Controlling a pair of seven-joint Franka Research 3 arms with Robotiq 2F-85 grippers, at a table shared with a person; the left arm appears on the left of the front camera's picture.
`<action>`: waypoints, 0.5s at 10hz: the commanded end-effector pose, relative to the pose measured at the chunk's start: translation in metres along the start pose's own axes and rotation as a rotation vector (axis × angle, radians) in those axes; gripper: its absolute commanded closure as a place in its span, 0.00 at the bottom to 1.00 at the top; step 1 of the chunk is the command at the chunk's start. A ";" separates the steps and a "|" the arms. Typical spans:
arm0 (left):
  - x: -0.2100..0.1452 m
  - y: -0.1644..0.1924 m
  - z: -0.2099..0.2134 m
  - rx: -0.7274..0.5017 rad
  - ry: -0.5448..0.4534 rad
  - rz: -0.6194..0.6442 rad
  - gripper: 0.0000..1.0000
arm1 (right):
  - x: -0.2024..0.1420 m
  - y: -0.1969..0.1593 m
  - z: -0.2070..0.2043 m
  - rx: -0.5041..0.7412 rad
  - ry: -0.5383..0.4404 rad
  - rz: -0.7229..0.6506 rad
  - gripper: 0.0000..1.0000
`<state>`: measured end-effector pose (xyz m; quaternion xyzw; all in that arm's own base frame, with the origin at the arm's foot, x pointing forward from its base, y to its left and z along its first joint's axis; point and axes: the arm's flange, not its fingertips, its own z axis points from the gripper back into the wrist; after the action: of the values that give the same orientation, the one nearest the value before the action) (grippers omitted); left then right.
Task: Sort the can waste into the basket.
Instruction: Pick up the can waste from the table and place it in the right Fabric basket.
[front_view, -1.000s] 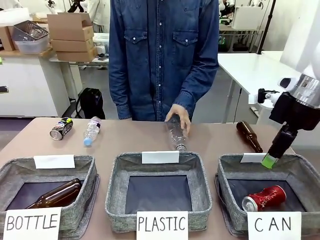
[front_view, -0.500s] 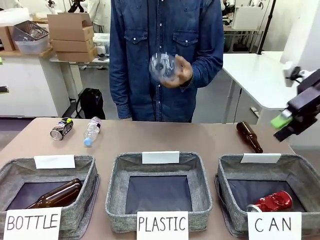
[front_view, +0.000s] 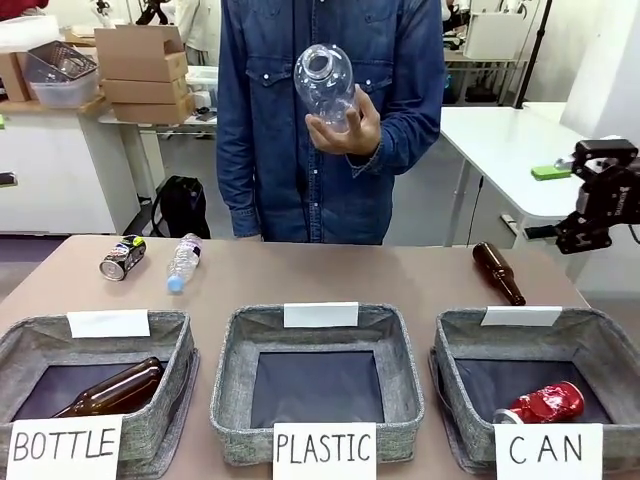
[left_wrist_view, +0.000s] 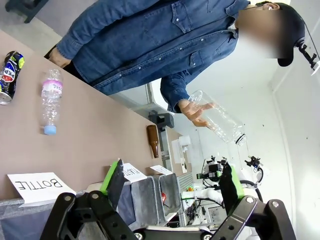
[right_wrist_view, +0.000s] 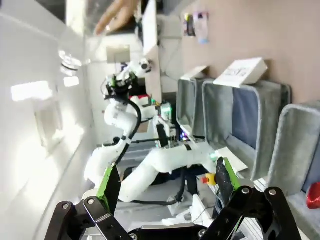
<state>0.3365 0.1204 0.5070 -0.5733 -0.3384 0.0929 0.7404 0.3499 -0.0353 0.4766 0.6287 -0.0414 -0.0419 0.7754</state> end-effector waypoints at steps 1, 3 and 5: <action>-0.001 0.001 -0.002 -0.022 -0.011 -0.019 0.00 | -0.012 0.009 0.012 -0.055 0.129 0.101 0.00; -0.001 0.001 -0.002 -0.022 -0.011 -0.019 0.00 | -0.012 0.009 0.012 -0.055 0.129 0.101 0.00; -0.001 0.001 -0.002 -0.022 -0.011 -0.019 0.00 | -0.012 0.009 0.012 -0.055 0.129 0.101 0.00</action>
<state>0.3365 0.1204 0.5070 -0.5734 -0.3383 0.0928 0.7403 0.3343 -0.0405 0.4871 0.6069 -0.0180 0.0291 0.7941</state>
